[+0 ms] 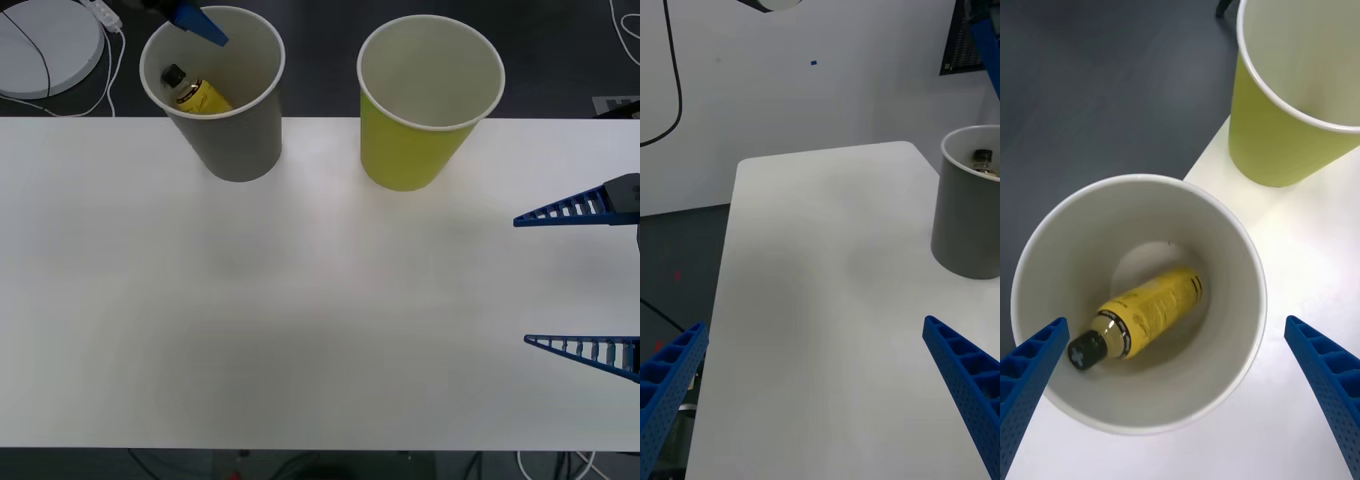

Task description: Put the can into the green bin and the plastic bottle into the gray bin

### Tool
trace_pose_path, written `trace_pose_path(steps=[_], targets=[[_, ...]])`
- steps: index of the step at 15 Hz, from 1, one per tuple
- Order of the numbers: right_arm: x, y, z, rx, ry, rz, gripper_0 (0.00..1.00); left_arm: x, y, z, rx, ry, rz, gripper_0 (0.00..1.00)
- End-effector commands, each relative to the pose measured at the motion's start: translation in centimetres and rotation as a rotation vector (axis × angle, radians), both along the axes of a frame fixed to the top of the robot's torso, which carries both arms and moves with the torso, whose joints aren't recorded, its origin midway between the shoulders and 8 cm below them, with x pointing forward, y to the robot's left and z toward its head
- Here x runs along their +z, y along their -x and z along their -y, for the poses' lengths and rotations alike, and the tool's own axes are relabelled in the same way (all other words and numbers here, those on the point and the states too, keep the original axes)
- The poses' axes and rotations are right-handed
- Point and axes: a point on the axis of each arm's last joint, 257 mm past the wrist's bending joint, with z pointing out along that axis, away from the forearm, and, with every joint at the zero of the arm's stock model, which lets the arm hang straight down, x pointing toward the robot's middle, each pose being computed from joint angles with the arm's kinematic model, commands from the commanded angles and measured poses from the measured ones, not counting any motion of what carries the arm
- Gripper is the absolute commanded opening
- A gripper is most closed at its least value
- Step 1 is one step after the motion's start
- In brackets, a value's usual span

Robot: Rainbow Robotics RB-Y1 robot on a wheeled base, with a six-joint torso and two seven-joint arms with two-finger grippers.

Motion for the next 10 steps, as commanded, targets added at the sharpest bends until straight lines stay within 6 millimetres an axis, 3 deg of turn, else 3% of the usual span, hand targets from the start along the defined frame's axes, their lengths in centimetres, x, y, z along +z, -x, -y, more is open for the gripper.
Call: trace_pose_path(steps=[1,10], targets=[[0.0,0.0,0.0,0.0,0.0,0.0,1.0,-0.6,1.8,-1.4,-0.018,0.022,-0.002,1.0],[0.0,0.0,0.0,0.0,0.0,0.0,1.0,-4.1,6.5,-5.5,-0.039,0.082,0.062,1.0]])
